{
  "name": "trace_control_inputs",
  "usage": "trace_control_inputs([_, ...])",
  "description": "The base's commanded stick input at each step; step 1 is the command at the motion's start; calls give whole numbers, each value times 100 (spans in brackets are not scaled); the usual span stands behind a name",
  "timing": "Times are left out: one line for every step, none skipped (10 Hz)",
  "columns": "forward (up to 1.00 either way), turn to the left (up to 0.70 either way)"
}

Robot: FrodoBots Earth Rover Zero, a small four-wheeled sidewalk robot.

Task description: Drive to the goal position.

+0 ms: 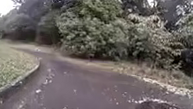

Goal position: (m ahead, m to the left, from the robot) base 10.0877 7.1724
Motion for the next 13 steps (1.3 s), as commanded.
trace_control_inputs([68, 16])
trace_control_inputs([68, 13])
trace_control_inputs([68, 10])
trace_control_inputs([68, 9])
trace_control_inputs([68, 10])
trace_control_inputs([68, 11])
trace_control_inputs([68, 10])
trace_control_inputs([68, 9])
trace_control_inputs([68, 6])
trace_control_inputs([68, 6])
trace_control_inputs([68, 9])
trace_control_inputs([68, 9])
trace_control_inputs([68, 9])
